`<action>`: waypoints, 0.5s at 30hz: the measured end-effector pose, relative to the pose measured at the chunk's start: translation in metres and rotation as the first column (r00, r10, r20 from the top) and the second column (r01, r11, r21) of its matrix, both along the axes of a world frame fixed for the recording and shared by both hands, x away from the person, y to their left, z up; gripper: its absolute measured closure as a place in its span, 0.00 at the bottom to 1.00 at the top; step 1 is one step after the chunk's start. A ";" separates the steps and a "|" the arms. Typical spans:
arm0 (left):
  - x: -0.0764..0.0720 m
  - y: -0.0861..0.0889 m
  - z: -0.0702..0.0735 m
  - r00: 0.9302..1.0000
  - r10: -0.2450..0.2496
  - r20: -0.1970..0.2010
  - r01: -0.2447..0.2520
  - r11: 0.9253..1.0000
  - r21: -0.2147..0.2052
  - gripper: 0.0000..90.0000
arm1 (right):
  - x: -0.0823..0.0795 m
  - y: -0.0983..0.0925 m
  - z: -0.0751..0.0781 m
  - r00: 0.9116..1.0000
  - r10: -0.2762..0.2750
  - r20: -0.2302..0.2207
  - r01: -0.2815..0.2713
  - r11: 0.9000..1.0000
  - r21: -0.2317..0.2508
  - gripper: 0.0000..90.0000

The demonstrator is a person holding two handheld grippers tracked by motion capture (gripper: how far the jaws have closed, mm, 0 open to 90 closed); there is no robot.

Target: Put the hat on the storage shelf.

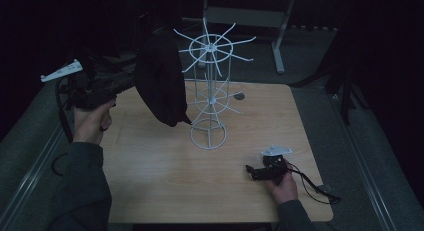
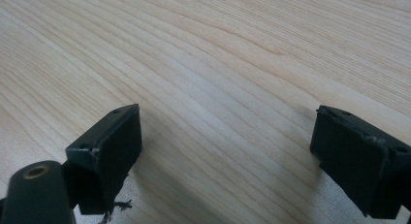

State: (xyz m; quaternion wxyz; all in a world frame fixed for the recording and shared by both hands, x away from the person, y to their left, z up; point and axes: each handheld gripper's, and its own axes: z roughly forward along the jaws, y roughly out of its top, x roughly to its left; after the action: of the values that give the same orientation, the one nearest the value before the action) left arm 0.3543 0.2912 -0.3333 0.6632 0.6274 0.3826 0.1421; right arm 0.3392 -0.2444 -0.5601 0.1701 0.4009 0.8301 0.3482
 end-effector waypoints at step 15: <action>-0.011 0.005 -0.006 0.999 0.041 -0.004 -0.041 0.998 0.051 0.52 | 0.000 0.000 0.000 1.000 0.000 0.000 0.000 1.000 -0.001 0.12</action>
State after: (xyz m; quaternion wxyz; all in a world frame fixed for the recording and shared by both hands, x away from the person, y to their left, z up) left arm 0.3437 0.2967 -0.3390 0.6430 0.6363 0.3935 0.1638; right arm 0.3392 -0.2445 -0.5601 0.1703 0.4006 0.8303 0.3481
